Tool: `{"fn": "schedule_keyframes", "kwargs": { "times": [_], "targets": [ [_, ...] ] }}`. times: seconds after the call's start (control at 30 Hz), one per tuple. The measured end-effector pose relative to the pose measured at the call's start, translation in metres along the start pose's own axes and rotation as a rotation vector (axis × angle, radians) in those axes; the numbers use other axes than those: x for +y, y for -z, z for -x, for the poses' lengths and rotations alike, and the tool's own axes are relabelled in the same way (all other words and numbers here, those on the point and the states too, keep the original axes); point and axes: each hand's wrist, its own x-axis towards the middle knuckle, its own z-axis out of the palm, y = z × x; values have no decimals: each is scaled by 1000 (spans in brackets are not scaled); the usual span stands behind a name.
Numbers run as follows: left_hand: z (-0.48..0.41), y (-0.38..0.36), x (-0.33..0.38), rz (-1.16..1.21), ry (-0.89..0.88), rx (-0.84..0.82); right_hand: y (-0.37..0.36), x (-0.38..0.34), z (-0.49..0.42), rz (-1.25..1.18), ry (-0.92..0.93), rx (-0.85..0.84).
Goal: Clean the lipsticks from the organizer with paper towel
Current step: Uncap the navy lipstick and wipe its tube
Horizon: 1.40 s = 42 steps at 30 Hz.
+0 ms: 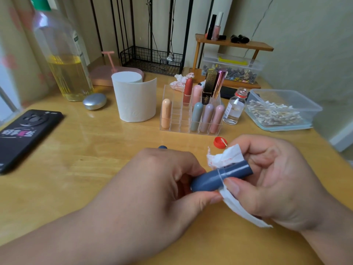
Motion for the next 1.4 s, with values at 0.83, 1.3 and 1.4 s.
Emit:
{"fn": "schedule_keyframes", "kwargs": {
  "times": [0.83, 1.3, 1.4],
  "targets": [
    [-16, -4, -5, 1340, 638, -341, 15, 4, -1, 32, 80, -47],
    [-10, -8, 2, 881, 389, -16, 8, 6, 0, -45, 41, 40],
    [-4, -9, -2, 697, 238, 92, 8, 7, -2, -137, 7, 26]
  ]
}}
